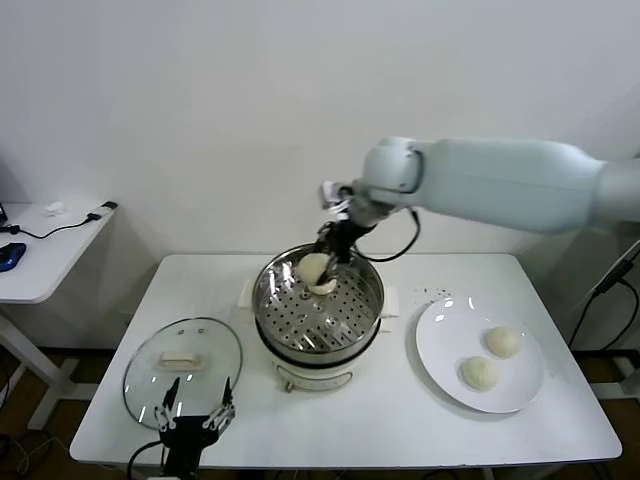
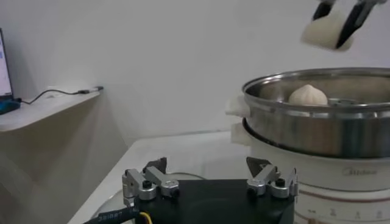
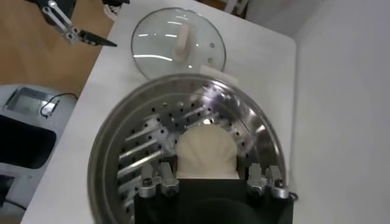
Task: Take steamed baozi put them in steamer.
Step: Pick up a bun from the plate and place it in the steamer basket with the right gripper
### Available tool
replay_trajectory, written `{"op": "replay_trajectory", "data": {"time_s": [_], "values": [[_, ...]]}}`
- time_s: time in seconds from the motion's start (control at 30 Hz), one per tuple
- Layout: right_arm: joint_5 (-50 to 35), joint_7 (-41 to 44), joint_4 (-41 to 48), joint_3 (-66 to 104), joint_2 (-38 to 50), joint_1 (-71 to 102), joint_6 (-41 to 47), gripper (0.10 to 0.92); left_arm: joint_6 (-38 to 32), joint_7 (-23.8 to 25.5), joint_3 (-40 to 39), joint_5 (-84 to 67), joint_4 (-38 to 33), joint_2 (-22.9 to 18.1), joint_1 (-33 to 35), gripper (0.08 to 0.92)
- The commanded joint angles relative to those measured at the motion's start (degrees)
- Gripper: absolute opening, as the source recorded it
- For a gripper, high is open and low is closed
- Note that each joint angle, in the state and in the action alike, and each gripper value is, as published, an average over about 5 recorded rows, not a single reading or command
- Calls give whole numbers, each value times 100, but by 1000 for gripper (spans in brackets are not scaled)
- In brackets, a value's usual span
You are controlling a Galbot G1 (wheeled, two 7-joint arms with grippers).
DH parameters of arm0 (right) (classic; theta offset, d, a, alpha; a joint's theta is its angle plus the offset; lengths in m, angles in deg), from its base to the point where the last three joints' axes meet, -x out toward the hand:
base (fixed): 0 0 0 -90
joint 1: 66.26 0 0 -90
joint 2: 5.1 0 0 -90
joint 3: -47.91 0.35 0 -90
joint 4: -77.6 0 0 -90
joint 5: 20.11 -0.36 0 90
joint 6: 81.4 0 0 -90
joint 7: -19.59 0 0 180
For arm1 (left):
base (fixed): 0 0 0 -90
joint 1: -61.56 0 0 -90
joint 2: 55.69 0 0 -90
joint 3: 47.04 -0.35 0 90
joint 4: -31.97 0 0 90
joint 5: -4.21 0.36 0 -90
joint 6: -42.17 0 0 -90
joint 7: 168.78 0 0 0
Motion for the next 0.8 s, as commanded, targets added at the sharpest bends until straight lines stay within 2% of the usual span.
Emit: {"op": "replay_trajectory", "data": {"time_s": [0.03, 0.6, 0.8], "values": [[59, -416, 737, -78, -1019, 701, 283, 628, 5, -13, -7, -1, -3, -14, -8, 823], [423, -773, 824, 70, -1134, 1290, 558, 636, 28, 11, -51, 8, 37, -19, -28, 823], [585, -864, 781, 163, -1044, 1273, 542, 762, 32, 13, -83, 40, -4, -28, 2, 823]]}}
